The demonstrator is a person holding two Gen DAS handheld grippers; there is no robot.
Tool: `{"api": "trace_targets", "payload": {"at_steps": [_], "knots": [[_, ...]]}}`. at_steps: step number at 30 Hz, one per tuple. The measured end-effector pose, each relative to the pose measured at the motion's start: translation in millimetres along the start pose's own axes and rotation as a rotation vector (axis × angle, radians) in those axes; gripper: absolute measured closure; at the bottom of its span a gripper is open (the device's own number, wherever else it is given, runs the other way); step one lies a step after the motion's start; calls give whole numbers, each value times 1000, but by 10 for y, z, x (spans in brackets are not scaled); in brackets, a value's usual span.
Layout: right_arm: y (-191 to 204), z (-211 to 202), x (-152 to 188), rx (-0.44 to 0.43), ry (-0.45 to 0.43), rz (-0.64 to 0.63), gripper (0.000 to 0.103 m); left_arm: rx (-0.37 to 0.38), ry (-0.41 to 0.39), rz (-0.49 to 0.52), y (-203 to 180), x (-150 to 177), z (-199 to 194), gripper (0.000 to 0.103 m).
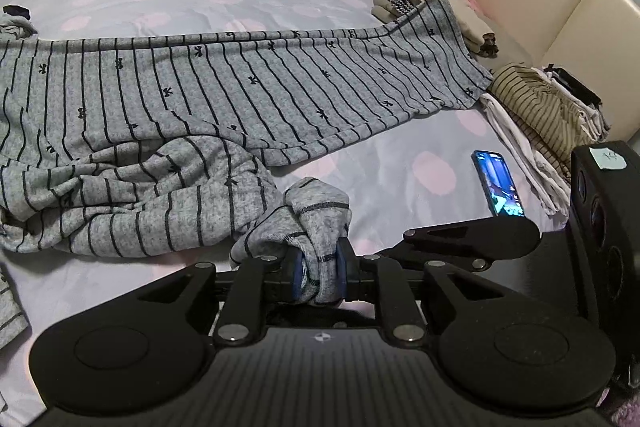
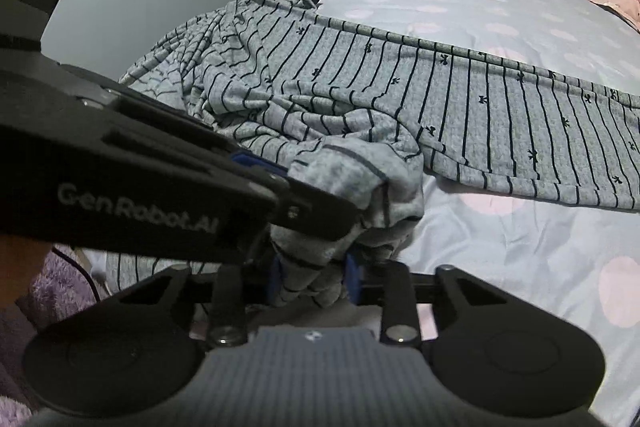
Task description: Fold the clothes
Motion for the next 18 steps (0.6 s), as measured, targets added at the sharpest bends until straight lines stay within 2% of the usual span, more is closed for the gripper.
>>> {"api": "trace_targets", "payload": {"at_steps": [3,4,8,11,14,18], "knots": [[30,-114,-9,-5,50,-45,79,22,1,44,-3,11,-161,69],[39,-167,-16,-6,68,-66,79,20,-6,64,5,17,-230,57],[-69,-459,-63,54,122,-134,81,-105,-17,163,218,102,-477,57],[-268,-687,-139,119,162,-172,81,-238,20,198,506,183,-479,57],[-483,-863,-222,231,197,-264,81,-368,59,247,796,252,-371,57],[-853,-950,-352,407,220,-323,84,-490,92,300,1119,320,-137,57]]}}
Point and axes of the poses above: each gripper's, at about its wrist camera, not at the fingertips, and z roughly the way its jaws point, y to its left, x to its underside, the point moved 6 cm from there along z, roughly the way its jaws point, and after that the axes turned 7 degrees about -x, right-handed, at the moved point
